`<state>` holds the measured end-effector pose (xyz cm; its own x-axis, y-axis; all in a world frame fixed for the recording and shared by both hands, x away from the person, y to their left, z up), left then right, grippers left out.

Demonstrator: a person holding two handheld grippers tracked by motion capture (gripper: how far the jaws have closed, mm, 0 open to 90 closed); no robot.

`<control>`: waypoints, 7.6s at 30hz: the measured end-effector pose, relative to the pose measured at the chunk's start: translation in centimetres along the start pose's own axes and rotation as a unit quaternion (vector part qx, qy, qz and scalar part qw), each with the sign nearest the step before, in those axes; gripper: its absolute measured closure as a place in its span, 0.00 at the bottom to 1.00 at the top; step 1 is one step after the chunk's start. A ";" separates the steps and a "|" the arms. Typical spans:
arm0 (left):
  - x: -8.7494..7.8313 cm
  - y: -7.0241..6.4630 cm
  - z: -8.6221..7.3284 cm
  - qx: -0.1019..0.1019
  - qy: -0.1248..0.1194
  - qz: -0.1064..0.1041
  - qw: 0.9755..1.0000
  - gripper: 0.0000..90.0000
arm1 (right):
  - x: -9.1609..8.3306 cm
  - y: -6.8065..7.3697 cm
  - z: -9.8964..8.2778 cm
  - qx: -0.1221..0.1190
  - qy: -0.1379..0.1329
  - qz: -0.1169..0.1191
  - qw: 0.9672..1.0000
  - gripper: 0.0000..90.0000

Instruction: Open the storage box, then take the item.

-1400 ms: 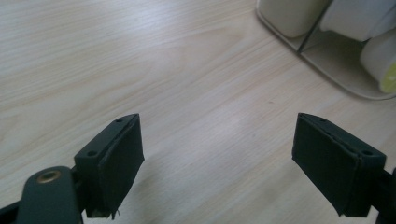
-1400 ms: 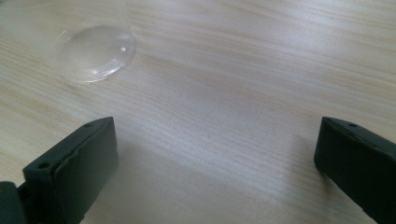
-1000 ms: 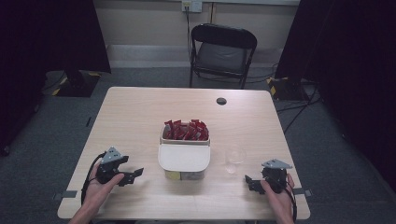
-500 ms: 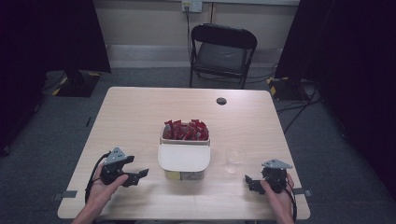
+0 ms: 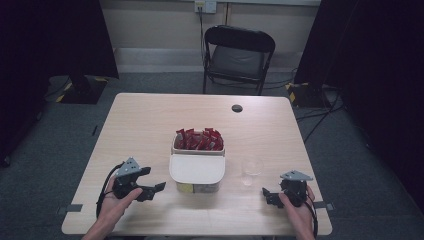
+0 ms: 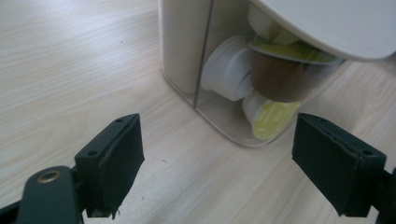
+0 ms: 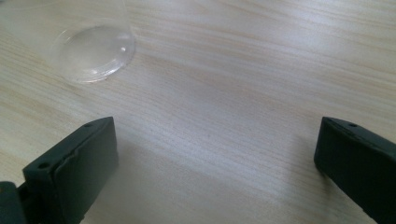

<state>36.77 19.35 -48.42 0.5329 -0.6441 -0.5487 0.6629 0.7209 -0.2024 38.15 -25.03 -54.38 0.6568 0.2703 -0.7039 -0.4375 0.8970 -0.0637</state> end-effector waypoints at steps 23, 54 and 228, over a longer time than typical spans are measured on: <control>1.9 -2.1 1.2 0.019 0.011 -0.024 0.999 0.18 | 0.0 0.0 0.0 -0.001 0.000 0.000 1.000 0.00; 2.0 -2.7 2.8 0.017 -0.003 -0.045 0.999 0.17 | 0.0 0.0 0.0 -0.001 0.000 0.000 1.000 0.00; 2.8 1.7 10.4 -0.038 -0.038 -0.019 0.998 0.17 | -6.0 4.4 4.5 -0.030 -0.088 0.133 0.987 0.35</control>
<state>44.85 16.14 -41.86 0.5477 -0.6872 -0.4772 0.6430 0.7107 -0.2855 35.04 -21.13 -47.20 0.6081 0.5548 -0.5678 -0.6414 0.7648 0.0605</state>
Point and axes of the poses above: each handheld gripper's, and its own axes: x roughly forward along the jaws, z roughly out of its top, y roughly to its left, the point moved 6 cm from there along x, roughly forward along the jaws, and after that the axes turned 4 degrees about -x, right-handed, at the moved point
